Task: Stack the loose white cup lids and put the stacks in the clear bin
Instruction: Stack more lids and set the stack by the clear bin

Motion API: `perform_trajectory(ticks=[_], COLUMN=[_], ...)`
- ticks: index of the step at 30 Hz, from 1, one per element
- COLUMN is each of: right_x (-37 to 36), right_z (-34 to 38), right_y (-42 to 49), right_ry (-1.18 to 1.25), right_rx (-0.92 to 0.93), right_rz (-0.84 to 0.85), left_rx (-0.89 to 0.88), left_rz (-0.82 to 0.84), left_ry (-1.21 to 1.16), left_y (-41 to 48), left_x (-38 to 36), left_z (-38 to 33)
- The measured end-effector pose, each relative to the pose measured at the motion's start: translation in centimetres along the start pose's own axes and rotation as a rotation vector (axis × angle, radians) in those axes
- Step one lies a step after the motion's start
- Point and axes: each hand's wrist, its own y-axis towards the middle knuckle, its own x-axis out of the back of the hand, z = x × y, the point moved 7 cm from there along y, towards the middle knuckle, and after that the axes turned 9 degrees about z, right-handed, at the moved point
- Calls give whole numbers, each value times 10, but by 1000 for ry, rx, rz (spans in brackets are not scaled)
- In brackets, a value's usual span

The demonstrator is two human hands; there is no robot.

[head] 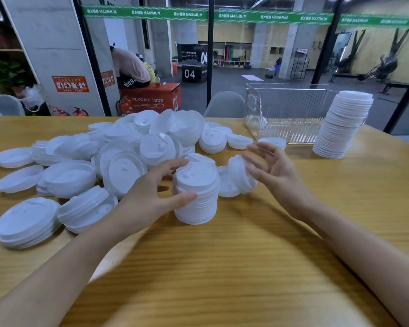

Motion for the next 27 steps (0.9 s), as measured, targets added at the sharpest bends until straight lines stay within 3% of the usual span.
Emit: perform_trajectory(ticks=[3, 7, 9, 11, 16, 23, 27], right_x=[-9, -1, 4, 6, 6, 7, -1], right_z=[0, 10, 6, -2, -3, 7, 19], right_y=[-1, -5, -7, -11, -13, -12, -10], right_ry=[-36, -521, -763, -849, -917, -667, -557], right_rx=[-13, 66, -7, -127, -171, -168, -137], right_rz=[-18, -42, -9, 52, 78, -43, -32], left_rx=[2, 6, 5, 4, 6, 4, -1], left_rz=[-3, 2, 2, 3, 4, -1, -2], left_ry=[-3, -5, -5, -5, -12, -8, -5], left_y=[0, 0, 0, 0, -1, -1, 0], left_x=[0, 0, 0, 0, 0, 0, -1], left_z=[0, 1, 0, 0, 0, 0, -2])
